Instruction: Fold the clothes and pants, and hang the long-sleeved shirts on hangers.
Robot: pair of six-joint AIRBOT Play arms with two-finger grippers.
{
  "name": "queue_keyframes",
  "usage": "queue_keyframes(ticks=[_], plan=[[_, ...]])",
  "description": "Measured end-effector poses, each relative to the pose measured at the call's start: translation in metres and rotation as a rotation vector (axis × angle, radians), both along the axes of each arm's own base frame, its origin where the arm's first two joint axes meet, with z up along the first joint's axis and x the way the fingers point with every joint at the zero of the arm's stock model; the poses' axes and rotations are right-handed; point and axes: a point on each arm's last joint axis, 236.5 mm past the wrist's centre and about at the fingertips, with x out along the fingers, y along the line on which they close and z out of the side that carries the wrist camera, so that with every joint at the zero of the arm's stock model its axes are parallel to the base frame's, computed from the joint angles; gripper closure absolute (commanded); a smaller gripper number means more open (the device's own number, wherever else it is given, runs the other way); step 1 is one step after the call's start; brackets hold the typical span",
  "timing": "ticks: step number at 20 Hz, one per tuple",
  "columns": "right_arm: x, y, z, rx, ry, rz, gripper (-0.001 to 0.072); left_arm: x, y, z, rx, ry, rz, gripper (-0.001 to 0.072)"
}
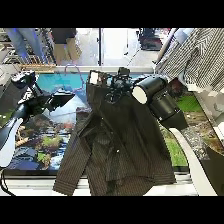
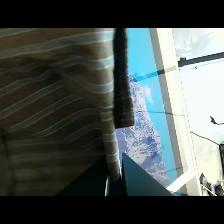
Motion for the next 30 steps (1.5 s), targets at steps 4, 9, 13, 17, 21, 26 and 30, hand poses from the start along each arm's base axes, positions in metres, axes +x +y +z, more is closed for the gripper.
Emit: queue_keyframes(ticks=[4, 9, 13, 17, 21, 26, 30], plan=[[-0.009, 0.003, -0.013, -0.009, 0.061, 0.015, 0.069, 0.043, 0.012, -0.013, 0.054, 0.092, 0.172, -0.0012], [-0.022, -0.022, -0.053, -0.146, 0.173, -0.015, 0.069, 0.083, 0.078, -0.005, 0.062, 0.175, 0.361, -0.0012], [-0.01, -0.046, -0.064, -0.115, 0.2, -0.163, 0.069, 0.086, 0.125, 0.048, -0.035, 0.261, 0.386, 0.0103], [0.017, -0.09, -0.022, 0.088, 0.116, -0.459, 0.069, 0.067, 0.127, 0.039, 0.148, 0.511, 0.358, 0.013], [0.02, -0.119, 0.028, 0.247, 0.039, -0.594, 0.069, 0.05, 0.115, -0.041, 0.513, 0.839, 0.407, 0.0123], [0.012, -0.133, 0.062, 0.334, -0.013, -0.636, 0.0689, 0.025, 0.044, -0.119, 0.781, 0.92, 0.338, 0.0055], [0.009, -0.135, 0.068, 0.355, -0.018, -0.641, 0.0689, 0.028, -0.022, -0.169, 0.848, 0.859, 0.346, -0.0005]])
